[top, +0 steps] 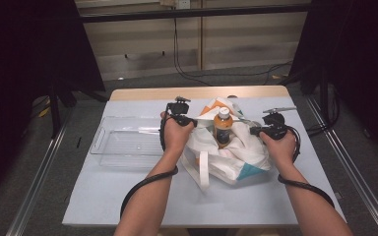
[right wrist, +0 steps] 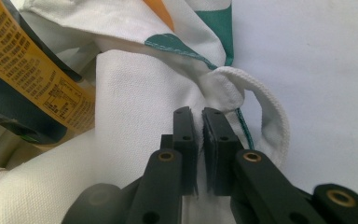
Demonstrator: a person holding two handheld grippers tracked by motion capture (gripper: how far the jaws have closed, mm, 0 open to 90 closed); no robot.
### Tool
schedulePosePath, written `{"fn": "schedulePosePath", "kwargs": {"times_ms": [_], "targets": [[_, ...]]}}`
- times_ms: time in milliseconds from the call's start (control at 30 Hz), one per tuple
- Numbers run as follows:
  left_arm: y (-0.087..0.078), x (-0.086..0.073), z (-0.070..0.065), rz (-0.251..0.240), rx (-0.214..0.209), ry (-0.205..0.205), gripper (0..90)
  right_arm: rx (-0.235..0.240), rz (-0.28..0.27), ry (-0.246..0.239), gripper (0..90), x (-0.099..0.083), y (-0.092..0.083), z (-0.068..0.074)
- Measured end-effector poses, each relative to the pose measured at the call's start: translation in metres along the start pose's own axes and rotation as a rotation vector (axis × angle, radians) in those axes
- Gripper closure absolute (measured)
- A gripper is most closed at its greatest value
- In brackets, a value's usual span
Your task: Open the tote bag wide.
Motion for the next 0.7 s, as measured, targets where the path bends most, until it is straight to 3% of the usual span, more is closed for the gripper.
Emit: {"fn": "schedulePosePath", "kwargs": {"times_ms": [333,467,700], "targets": [[0.016,-0.007,0.003,0.041,-0.004,-0.026,88.2,-0.017,0.003,-0.022,82.8,0.0,0.001,0.002],[0.018,-0.008,0.003,0.026,-0.018,-0.05,87.9,-0.016,-0.006,-0.027,81.3,0.001,-0.001,0.003],[0.007,-0.004,0.0,-0.001,-0.041,-0.039,84.9,-0.022,-0.026,-0.032,78.6,0.002,-0.004,0.005]]}}
Point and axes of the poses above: each handheld gripper's, and its own axes: y roughly forward along the jaws, x roughly out of its top, z roughly to its left, the point moved 5 cm from there along y, roughly forward along the jaws, and after that the axes turned 8 degrees about z, right-handed, at the moved point
